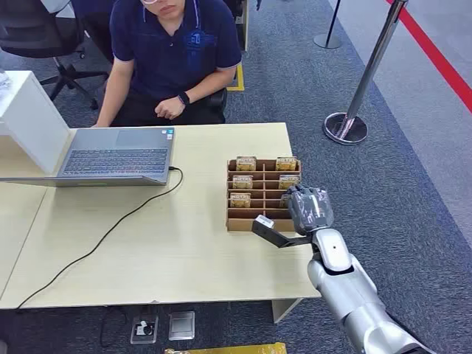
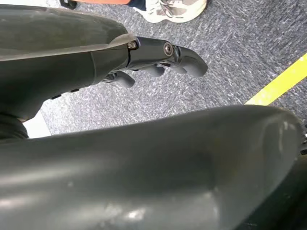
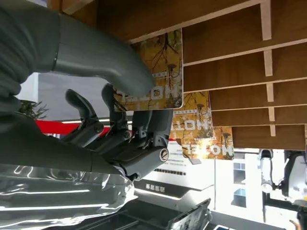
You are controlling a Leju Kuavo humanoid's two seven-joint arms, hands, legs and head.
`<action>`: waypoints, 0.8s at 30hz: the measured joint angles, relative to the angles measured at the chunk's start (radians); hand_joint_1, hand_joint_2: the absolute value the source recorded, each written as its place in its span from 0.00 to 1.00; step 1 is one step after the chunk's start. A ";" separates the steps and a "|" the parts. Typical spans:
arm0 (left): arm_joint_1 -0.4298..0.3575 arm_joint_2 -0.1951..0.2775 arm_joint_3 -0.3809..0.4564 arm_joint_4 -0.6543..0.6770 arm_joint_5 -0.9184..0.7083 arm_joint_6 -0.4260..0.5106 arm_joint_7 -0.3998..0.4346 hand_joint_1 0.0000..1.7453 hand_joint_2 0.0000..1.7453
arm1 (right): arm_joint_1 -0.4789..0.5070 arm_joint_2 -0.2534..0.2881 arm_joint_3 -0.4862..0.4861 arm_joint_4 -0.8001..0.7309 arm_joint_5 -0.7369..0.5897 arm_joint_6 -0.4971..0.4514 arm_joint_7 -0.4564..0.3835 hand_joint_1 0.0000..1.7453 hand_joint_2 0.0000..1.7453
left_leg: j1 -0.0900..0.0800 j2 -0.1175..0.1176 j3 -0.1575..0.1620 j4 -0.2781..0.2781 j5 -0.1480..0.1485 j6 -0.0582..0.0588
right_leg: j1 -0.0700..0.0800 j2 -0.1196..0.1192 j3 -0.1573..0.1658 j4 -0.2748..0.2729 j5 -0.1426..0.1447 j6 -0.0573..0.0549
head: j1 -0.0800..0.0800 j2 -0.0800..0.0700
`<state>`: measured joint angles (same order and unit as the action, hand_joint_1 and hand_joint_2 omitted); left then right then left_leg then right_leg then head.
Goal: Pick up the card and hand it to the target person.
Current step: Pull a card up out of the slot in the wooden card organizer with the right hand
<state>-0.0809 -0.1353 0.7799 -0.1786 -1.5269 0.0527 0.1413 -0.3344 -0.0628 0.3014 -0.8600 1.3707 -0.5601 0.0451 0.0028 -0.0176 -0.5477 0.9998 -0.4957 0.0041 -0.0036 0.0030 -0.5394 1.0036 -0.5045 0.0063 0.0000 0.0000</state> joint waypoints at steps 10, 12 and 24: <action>-0.004 -0.004 -0.003 0.001 -0.005 0.000 0.009 0.00 0.00 | 0.014 0.024 -0.042 -0.011 -0.113 -0.078 -0.034 1.00 1.00 | 0.000 0.000 -0.001 0.000 0.000 0.000 | 0.000 0.000 -0.001 0.001 0.000 0.000 | 0.000 0.000; -0.004 -0.004 -0.002 0.001 -0.005 0.001 0.011 0.00 0.00 | 0.005 0.029 -0.046 -0.014 -0.134 -0.091 -0.047 1.00 1.00 | 0.000 0.001 -0.002 0.001 0.000 0.000 | 0.000 0.001 -0.002 0.001 0.000 0.000 | 0.000 0.000; -0.013 -0.005 -0.009 0.003 -0.024 0.006 0.019 0.00 0.00 | -0.038 0.198 -0.310 -0.301 -0.203 -0.138 -0.385 1.00 1.00 | -0.001 0.004 -0.007 0.003 -0.002 -0.001 | -0.001 0.004 -0.009 0.005 -0.001 -0.001 | 0.000 0.000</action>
<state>-0.0937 -0.1407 0.7709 -0.1756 -1.5513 0.0588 0.1603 -0.3726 0.1354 -0.0085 -1.1607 1.1674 -0.6981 -0.3401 0.0018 -0.0138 -0.5549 1.0024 -0.4972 0.0036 -0.0047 0.0071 -0.5485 1.0082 -0.5054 0.0058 0.0000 0.0000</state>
